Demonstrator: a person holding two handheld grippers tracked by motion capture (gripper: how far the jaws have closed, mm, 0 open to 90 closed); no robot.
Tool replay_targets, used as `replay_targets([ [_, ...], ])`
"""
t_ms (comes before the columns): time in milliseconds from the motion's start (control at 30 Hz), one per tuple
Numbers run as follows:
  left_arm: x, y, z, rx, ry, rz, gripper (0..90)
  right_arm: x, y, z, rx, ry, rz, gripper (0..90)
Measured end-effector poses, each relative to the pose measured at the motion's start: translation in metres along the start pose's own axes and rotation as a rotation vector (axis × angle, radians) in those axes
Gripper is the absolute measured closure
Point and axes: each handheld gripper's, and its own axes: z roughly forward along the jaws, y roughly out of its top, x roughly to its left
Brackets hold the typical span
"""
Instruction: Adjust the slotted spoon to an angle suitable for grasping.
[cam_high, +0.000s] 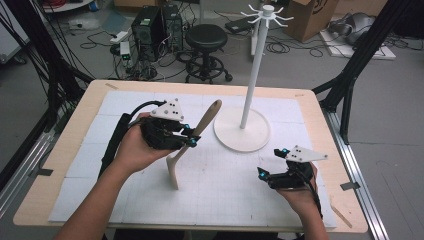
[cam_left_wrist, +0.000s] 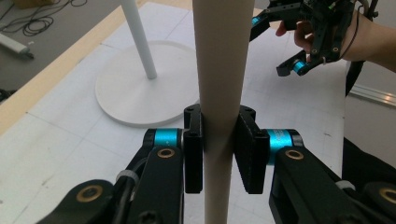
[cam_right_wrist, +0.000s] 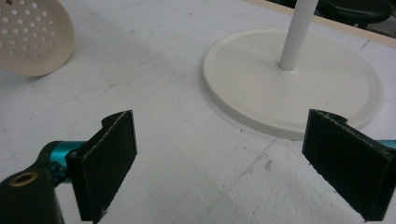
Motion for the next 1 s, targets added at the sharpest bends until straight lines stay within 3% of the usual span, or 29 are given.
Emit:
replay_targets([
  [600, 0.003, 0.012, -0.017, -0.056, -0.011, 0.057, 74.7, 0.005, 0.015, -0.008, -0.054, 0.024, -0.015, 9.2],
  [1000, 0.000, 0.018, -0.019, -0.076, -0.041, 0.086, 74.7, 0.014, 0.053, -0.017, -0.154, 0.104, -0.046, 9.1],
])
